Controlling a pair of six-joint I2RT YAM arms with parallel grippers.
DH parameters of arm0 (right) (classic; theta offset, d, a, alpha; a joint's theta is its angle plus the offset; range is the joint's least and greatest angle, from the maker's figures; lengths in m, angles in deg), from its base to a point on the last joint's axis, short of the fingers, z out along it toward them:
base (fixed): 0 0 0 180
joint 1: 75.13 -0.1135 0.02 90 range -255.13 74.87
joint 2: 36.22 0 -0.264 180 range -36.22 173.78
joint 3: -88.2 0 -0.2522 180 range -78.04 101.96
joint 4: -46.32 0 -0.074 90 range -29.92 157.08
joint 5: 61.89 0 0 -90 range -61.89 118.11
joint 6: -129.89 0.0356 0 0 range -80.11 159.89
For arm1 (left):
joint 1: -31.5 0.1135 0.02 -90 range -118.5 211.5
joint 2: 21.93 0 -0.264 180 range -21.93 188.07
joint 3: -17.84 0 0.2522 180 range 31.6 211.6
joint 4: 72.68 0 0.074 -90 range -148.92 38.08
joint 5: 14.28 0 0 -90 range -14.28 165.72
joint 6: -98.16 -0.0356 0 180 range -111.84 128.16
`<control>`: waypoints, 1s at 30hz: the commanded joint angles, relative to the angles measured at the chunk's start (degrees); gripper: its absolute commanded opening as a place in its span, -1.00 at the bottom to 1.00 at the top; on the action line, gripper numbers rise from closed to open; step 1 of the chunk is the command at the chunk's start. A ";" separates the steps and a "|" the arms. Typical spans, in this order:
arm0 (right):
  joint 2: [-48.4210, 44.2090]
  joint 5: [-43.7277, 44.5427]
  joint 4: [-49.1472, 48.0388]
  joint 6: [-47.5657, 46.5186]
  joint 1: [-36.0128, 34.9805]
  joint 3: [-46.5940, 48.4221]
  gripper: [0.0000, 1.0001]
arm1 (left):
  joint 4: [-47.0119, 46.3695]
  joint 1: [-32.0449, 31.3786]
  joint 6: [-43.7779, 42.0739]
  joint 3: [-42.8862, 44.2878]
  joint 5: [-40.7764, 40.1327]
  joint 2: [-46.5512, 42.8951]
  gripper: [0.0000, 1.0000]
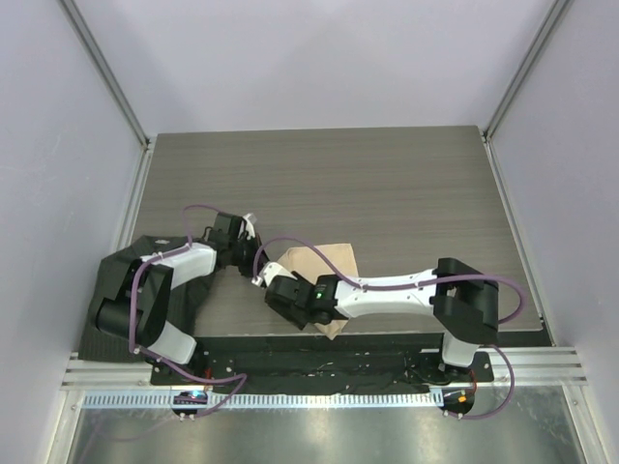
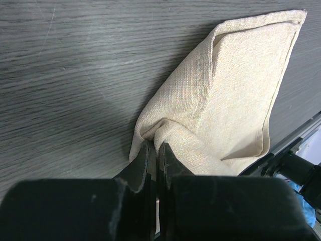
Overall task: Fold the napkin, place the utensils inside, and roll it up
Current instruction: Roll the napkin with the utensil
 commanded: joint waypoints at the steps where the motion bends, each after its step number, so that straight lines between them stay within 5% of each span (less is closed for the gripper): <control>1: 1.37 1.70 -1.22 -0.38 -0.63 1.98 0.16 | 3.22 -0.17 -1.66 -0.56 -4.01 2.30 -1.00; 19: 6.47 -1.81 -2.71 -1.00 2.10 -1.62 0.14 | 2.60 -0.26 -1.57 -0.30 -2.60 0.63 -0.94; 30: 3.93 -19.46 -9.47 -0.56 6.58 -8.74 -0.34 | 5.23 -0.17 -0.52 -1.17 -12.96 -9.56 0.44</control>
